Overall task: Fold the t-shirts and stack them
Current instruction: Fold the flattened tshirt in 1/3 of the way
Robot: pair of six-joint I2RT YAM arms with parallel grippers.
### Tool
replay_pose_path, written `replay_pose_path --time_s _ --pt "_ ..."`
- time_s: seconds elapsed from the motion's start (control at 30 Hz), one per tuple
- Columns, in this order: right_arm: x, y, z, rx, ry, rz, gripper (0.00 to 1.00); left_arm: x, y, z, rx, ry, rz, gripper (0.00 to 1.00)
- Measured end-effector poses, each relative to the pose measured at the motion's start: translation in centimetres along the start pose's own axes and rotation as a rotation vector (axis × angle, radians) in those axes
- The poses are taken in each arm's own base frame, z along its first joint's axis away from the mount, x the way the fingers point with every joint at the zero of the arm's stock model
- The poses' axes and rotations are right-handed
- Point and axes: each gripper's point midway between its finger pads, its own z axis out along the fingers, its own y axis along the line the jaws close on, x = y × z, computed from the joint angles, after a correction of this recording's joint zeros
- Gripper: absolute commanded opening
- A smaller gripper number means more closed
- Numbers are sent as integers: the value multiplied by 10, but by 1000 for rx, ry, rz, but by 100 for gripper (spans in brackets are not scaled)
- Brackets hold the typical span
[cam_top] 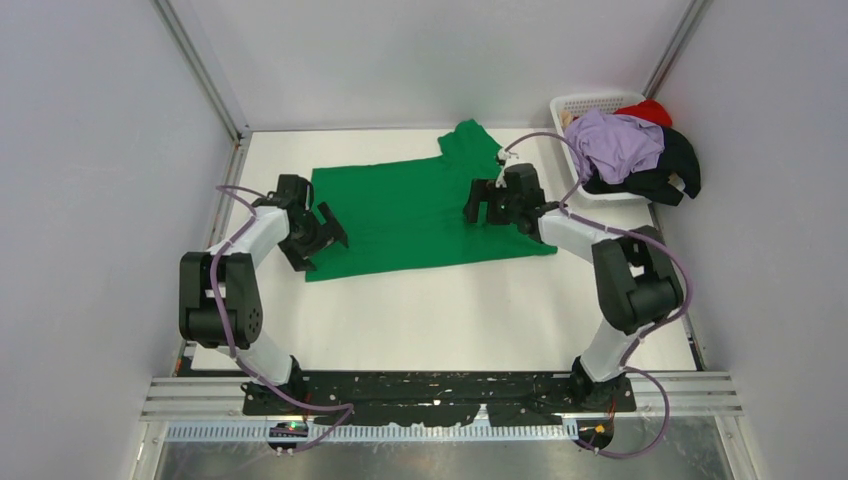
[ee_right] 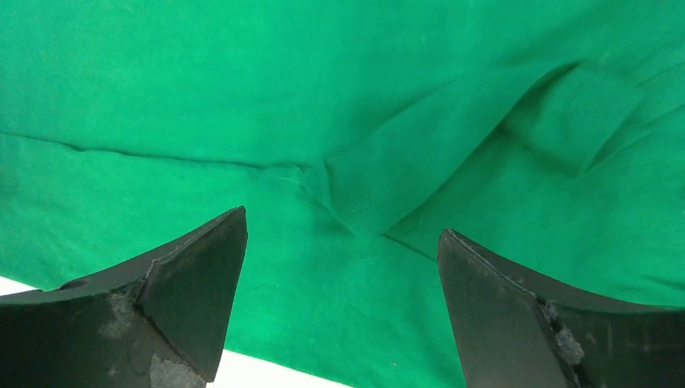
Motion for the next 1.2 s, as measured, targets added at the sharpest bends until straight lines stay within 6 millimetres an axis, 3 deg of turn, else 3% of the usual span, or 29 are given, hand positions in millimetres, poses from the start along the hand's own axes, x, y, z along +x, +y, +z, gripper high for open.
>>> replay_pose_path --time_s 0.1,0.23,0.57,0.8,1.0,1.2 --pt "27 -4 18 5 78 65 95 1 -1 0 6 3 0 100" --pt "36 -7 31 16 109 105 95 1 -2 0 9 5 0 100" --pt "11 -1 74 -6 58 128 95 1 -1 0 9 8 5 100" --pt "-37 18 112 -64 -51 134 95 2 -1 -1 9 8 16 100" --pt "-48 24 105 -67 -88 124 95 0 -2 -7 18 -4 23 100" --pt "-29 7 57 23 -70 120 95 1 -2 -7 20 -4 24 100"
